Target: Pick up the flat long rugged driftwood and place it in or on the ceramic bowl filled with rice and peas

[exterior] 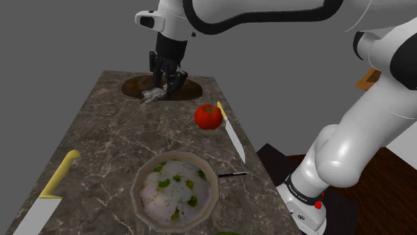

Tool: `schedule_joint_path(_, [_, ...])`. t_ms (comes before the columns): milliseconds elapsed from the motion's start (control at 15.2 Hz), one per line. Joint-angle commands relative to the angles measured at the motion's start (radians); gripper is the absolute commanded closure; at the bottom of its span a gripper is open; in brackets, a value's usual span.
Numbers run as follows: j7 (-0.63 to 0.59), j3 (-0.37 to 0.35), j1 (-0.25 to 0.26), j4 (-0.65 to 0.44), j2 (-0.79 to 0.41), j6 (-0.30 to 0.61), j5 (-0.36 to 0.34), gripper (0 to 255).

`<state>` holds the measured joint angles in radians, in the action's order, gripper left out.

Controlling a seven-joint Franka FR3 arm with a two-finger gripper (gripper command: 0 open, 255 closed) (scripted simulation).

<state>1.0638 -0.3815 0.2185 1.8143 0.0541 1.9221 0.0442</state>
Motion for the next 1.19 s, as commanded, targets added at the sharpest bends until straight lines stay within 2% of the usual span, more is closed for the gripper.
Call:
schedule_joint_path(0, [0.000,0.001,-0.001,-0.026,-0.002,-0.025,-0.001,255])
schedule_joint_path(198, [-0.001,0.001,-0.001,-0.058,-0.004,-0.055,-0.002,255])
schedule_joint_path(660, [-0.111,-0.062,0.059,0.071,0.136,-0.050,0.043,255])
schedule_joint_path(1122, [-0.239,-0.140,0.123,0.140,0.236,-0.063,0.085,255])
